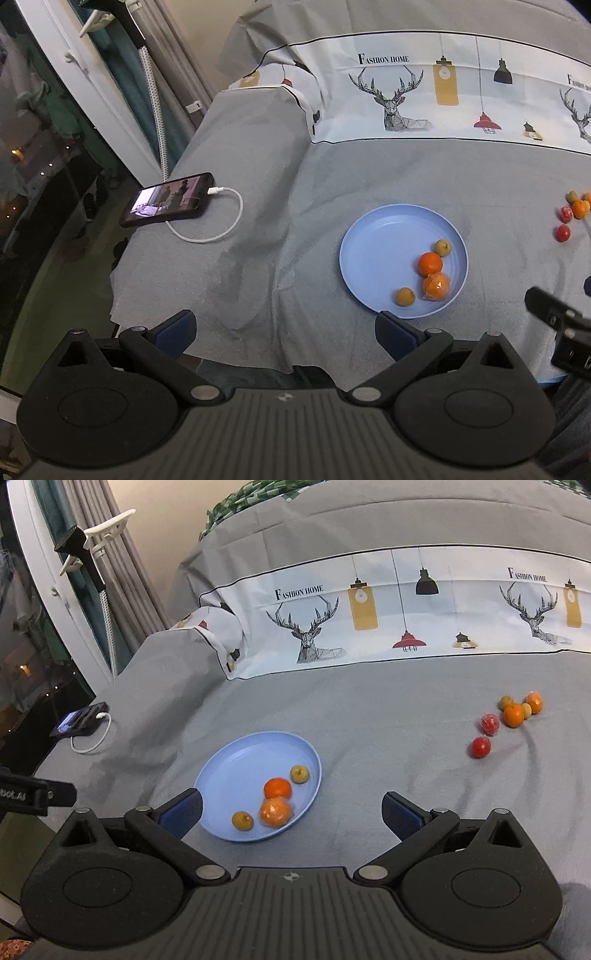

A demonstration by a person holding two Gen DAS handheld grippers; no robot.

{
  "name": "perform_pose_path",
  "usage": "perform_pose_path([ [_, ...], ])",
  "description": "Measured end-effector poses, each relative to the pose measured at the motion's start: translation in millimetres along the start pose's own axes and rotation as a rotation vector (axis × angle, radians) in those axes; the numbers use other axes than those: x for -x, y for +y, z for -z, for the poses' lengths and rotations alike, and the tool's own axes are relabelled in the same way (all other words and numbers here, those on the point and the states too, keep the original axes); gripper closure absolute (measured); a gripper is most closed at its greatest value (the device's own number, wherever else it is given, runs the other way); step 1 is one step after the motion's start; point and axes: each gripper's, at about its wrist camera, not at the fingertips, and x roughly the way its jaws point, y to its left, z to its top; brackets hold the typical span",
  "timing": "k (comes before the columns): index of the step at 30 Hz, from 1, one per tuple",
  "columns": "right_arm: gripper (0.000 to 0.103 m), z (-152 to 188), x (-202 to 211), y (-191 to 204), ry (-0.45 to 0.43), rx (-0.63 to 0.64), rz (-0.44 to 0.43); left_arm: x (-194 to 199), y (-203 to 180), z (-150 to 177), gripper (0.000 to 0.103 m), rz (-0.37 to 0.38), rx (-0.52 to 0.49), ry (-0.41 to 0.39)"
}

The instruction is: Organize fruits

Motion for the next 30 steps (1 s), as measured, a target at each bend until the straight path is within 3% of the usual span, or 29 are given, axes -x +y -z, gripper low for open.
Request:
perform_pose_path([
  [12, 0.001, -20.0, -23.5, -60.3, -0.054, -0.055, 0.07, -2.2, -40.4, -16.8, 0.0, -0.038, -0.081, -0.007],
  [23, 0.001, -34.1, -61.6, -121.8, -0.123, -0.121, 0.243, -30.8, -86.4, -56.6, 0.0, -0.003, -0.128, 0.007],
  [30, 0.001, -45.9, -100.4, -161.5, -0.191, -0.152, 0.39, -68.1, -147.1, -93.7, 0.0, 0.035, -0.206, -0.027],
])
